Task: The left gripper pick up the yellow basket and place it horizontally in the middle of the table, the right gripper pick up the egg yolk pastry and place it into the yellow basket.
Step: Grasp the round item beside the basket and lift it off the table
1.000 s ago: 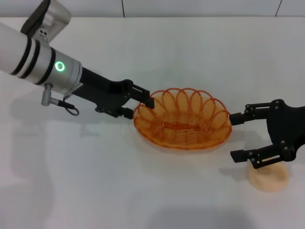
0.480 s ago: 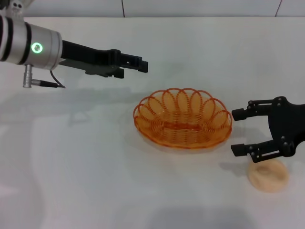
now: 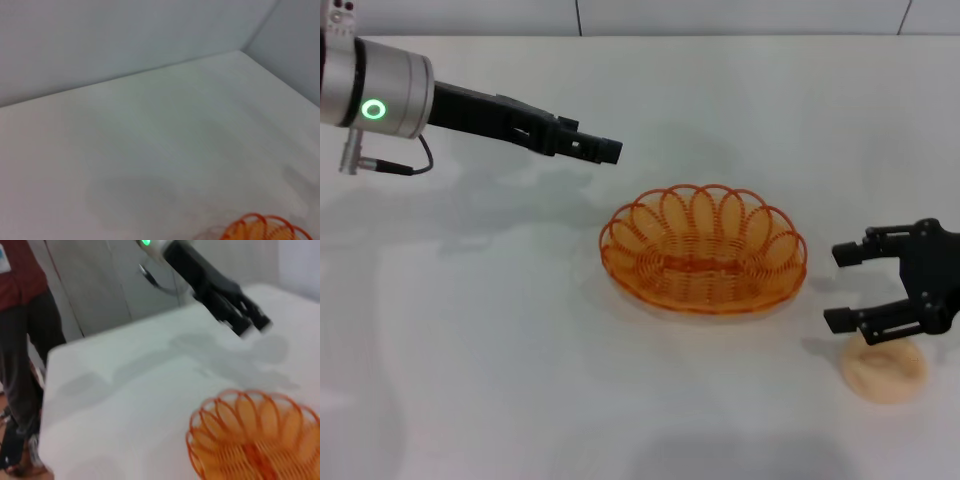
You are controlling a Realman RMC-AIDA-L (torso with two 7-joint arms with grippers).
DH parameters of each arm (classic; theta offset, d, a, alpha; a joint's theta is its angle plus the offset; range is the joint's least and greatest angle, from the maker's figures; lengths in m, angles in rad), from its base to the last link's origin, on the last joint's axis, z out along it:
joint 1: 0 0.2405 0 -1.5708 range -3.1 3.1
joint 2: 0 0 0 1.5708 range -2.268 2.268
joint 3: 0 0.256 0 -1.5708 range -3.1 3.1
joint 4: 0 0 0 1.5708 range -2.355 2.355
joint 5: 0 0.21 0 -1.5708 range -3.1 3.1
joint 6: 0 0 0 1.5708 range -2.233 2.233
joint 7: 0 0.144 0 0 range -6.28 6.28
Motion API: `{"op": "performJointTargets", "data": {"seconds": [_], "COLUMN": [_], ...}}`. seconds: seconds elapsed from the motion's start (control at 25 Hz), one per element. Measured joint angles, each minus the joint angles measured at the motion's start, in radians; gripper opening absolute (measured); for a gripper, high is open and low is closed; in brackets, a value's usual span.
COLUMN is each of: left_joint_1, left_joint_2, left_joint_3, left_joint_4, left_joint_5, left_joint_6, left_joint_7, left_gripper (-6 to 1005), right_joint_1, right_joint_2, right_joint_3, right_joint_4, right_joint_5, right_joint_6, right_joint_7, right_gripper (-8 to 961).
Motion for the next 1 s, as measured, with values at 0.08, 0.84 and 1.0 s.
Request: {"op": "performJointTargets", "data": {"seconds": [0.08, 0.84, 1.0], "left_joint_1": [0.004, 0.092, 0.093], "left_joint_2": [0.000, -0.036, -0.038], "left_joint_3": [0.001, 0.026, 0.023], "left_joint_4": [0.027, 0.201, 0.201], "left_joint_5": [0.006, 0.005, -0.005], "left_joint_6": [0.050, 0.219, 0.220], "left_joint_7": [0.061, 0.154, 0.152], "left_gripper": [886, 886, 886], "right_joint_1": [-0.002, -0.017, -0.029], "right_joint_2": [0.001, 0.002, 0.001], "right_joint_3": [0.000, -0.008, -0.004], "right_joint_4": [-0.020, -0.026, -0.006], "right_joint_5": [-0.045, -0.159, -0.172], "right_joint_6": [0.002, 0.069, 0.077], "right_joint_7": [0.041, 0.126, 0.126], "right_gripper": [825, 782, 763]}}
